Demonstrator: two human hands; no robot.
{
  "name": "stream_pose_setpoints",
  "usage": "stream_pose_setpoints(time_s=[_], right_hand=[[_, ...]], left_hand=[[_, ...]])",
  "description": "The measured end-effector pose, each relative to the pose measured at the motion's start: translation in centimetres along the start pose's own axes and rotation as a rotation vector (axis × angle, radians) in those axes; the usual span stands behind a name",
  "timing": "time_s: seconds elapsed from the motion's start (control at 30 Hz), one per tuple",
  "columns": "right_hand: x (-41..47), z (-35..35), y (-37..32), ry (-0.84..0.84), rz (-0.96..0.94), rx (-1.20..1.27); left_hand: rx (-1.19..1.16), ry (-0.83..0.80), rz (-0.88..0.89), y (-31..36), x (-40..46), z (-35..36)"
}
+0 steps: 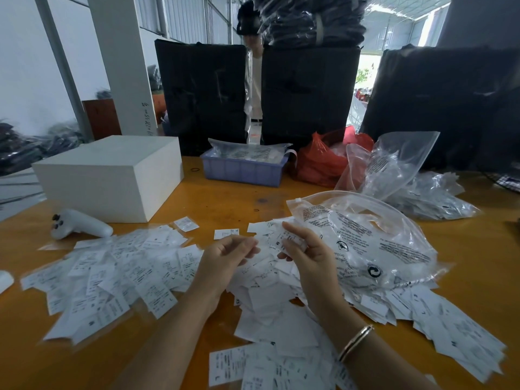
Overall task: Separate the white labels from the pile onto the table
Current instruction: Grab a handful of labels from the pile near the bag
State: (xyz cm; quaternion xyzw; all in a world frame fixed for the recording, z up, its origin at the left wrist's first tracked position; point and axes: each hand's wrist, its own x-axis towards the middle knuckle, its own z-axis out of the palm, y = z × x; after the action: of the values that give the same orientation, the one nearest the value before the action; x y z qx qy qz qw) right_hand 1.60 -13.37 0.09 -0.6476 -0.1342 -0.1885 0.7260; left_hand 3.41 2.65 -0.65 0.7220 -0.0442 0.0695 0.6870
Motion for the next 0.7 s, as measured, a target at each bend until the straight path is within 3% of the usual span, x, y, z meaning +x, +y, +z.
stream_pose_setpoints(time_s=[0.23, 0.7], right_hand=[[0.08, 0.01, 0.18, -0.030, 0.007, 0.014], [-0.12, 0.04, 0.56, -0.197, 0.040, -0.191]], left_hand=[[-0.007, -0.041, 0.002, -0.02, -0.02, -0.10], [-0.022, -0.053, 0.017, 0.07, -0.18, -0.07]])
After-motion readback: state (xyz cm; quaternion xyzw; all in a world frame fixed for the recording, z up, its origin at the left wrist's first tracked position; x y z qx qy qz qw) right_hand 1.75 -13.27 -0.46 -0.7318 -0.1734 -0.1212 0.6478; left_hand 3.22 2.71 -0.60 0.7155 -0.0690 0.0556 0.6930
